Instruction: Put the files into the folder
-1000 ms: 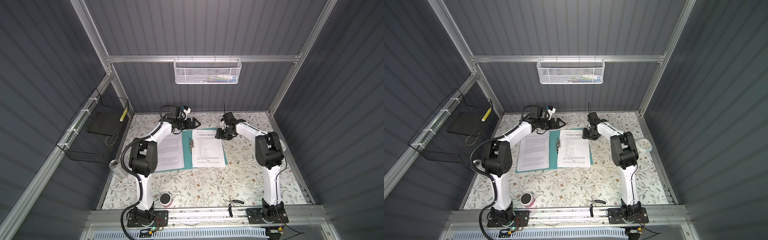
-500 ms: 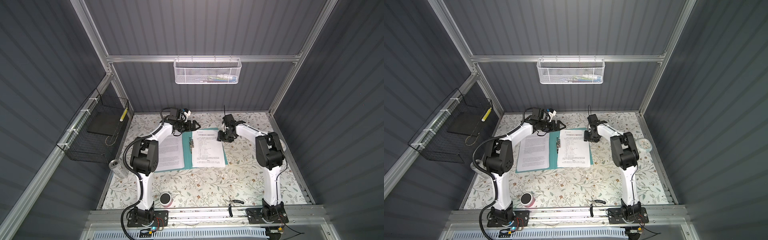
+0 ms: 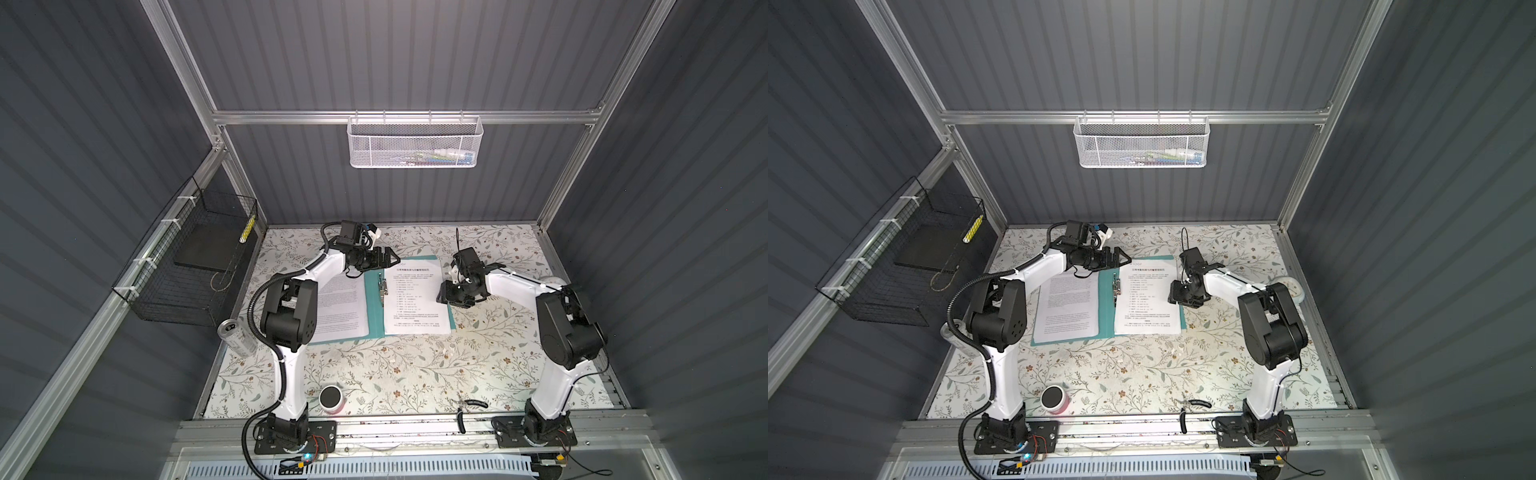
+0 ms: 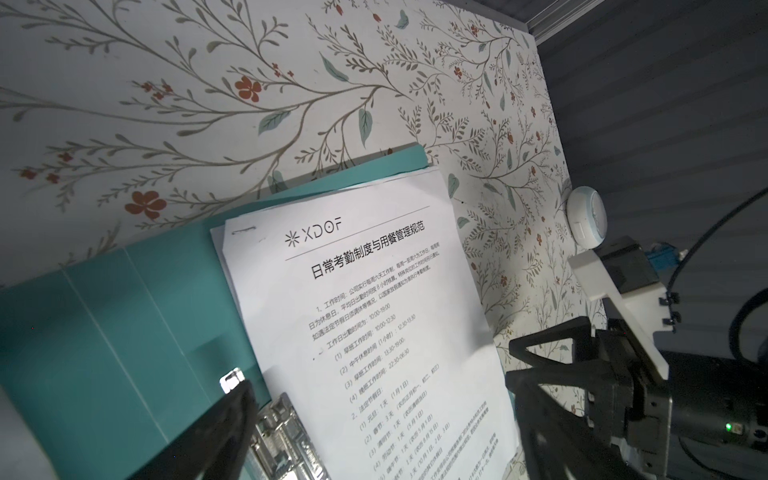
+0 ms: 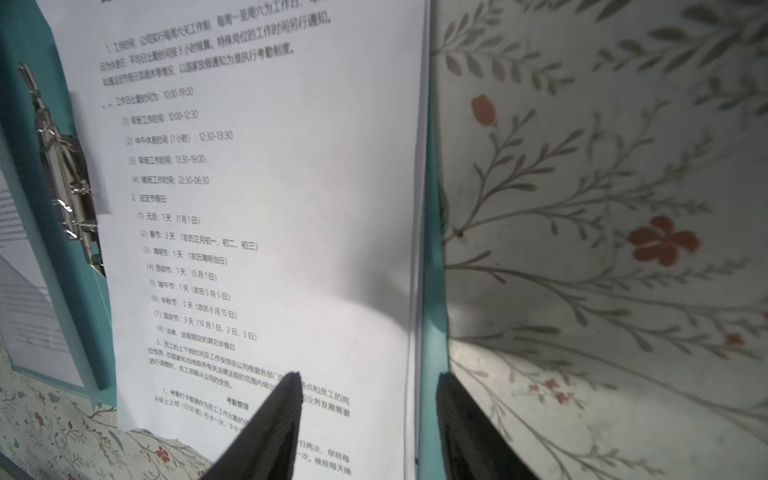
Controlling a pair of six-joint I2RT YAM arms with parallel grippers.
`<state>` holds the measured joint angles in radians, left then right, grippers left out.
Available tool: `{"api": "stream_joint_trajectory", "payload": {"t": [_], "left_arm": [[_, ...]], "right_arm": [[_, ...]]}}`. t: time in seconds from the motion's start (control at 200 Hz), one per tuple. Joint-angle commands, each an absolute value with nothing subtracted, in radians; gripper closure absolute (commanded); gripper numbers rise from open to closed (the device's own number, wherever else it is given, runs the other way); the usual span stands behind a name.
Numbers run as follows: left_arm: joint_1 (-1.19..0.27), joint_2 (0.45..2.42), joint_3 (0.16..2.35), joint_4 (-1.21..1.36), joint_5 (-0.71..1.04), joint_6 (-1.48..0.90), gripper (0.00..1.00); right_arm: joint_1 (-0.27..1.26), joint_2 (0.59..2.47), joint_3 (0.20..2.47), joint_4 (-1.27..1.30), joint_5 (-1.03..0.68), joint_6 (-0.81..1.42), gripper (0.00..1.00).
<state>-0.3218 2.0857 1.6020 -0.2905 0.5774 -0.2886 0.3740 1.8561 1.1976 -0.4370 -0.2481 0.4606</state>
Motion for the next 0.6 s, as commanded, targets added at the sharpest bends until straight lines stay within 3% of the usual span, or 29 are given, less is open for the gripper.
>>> {"api": "stream_joint_trajectory", "payload": {"t": [0.0,0.595], "left_arm": [[-0.330,2.055,1.592,-0.278,0.603,-0.281,0.03],[-0.329,2.056,1.592,-0.279,0.597,-0.273,0.01]], "right_arm": [[0.382,1.866,1.190,-0.408,-0.270,0.480,0.45],[0.385,1.925,1.228,-0.419,-0.278,0.469,0.45]]}}
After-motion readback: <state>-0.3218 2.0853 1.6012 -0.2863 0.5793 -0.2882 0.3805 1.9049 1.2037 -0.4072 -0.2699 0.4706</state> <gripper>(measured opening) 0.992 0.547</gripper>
